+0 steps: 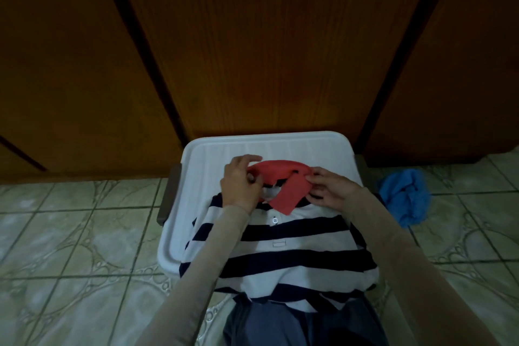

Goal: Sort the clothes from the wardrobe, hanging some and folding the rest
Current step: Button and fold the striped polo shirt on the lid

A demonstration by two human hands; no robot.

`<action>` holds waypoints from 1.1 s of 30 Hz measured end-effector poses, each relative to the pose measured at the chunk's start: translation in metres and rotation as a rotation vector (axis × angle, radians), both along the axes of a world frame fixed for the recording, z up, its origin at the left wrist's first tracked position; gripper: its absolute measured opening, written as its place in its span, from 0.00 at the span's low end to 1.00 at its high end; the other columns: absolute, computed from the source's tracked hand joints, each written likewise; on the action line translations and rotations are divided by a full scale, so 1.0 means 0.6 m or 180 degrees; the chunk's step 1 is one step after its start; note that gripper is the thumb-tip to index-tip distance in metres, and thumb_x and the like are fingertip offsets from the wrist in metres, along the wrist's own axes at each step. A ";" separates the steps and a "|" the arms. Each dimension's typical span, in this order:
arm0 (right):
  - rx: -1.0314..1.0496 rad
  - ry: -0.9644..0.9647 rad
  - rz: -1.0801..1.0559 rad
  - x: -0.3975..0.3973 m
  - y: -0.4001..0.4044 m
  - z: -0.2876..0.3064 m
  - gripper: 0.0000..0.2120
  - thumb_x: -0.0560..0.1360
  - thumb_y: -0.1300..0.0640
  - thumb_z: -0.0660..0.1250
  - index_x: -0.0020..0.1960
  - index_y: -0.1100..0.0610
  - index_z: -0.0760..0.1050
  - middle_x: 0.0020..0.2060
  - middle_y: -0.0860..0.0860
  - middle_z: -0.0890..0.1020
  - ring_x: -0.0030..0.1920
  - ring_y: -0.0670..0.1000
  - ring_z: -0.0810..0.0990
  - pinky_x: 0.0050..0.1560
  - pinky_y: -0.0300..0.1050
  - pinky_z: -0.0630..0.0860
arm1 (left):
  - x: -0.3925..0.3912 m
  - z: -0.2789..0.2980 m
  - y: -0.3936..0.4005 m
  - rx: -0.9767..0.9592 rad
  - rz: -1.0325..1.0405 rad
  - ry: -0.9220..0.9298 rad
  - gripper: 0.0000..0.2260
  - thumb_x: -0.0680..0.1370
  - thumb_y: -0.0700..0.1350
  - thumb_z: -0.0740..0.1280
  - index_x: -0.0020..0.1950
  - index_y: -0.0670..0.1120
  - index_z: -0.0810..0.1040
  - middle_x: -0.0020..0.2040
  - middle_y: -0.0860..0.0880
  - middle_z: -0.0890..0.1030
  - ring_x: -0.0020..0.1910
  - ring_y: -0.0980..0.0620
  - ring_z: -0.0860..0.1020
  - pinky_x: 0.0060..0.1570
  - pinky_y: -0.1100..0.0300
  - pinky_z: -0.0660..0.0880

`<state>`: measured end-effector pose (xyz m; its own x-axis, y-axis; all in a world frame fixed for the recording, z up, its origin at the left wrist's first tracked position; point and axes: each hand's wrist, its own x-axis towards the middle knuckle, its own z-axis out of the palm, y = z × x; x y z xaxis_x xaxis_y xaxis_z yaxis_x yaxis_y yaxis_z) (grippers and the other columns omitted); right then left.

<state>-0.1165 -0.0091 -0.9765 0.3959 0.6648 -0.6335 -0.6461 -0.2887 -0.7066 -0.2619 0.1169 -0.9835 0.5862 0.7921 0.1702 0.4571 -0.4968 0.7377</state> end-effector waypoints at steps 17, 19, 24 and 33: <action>-0.0026 0.0101 0.0056 -0.002 -0.004 0.006 0.08 0.77 0.66 0.61 0.45 0.54 0.74 0.42 0.52 0.78 0.43 0.46 0.74 0.43 0.39 0.68 | 0.032 0.006 -0.025 0.2462 -0.0549 0.1056 0.11 0.62 0.45 0.73 0.43 0.46 0.80 0.33 0.51 0.82 0.36 0.49 0.81 0.60 0.31 0.61; -0.0018 0.0175 0.0021 -0.007 0.000 0.007 0.09 0.78 0.65 0.60 0.44 0.53 0.74 0.42 0.50 0.78 0.43 0.46 0.74 0.43 0.39 0.66 | 0.034 0.004 -0.026 0.2454 -0.0489 0.1052 0.14 0.60 0.45 0.77 0.43 0.44 0.80 0.31 0.50 0.81 0.33 0.49 0.80 0.60 0.32 0.59; 0.0066 -0.0265 -0.0131 -0.008 0.006 0.011 0.08 0.79 0.65 0.58 0.52 0.58 0.75 0.41 0.51 0.77 0.39 0.46 0.73 0.35 0.34 0.68 | 0.036 -0.001 -0.019 0.2273 -0.0306 0.0976 0.19 0.55 0.33 0.77 0.42 0.43 0.78 0.28 0.50 0.76 0.31 0.48 0.78 0.62 0.35 0.57; 0.0297 -0.0087 -0.0060 -0.016 0.014 0.014 0.13 0.79 0.63 0.59 0.63 0.63 0.71 0.45 0.55 0.79 0.43 0.49 0.77 0.44 0.38 0.76 | 0.035 0.005 -0.015 0.1456 -0.0066 0.1316 0.12 0.77 0.35 0.57 0.54 0.45 0.78 0.46 0.47 0.76 0.54 0.48 0.74 0.71 0.48 0.33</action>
<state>-0.1258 -0.0007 -0.9682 0.4251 0.7127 -0.5580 -0.6309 -0.2088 -0.7473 -0.2407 0.1081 -0.9802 0.6906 0.6803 0.2454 0.6467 -0.7328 0.2116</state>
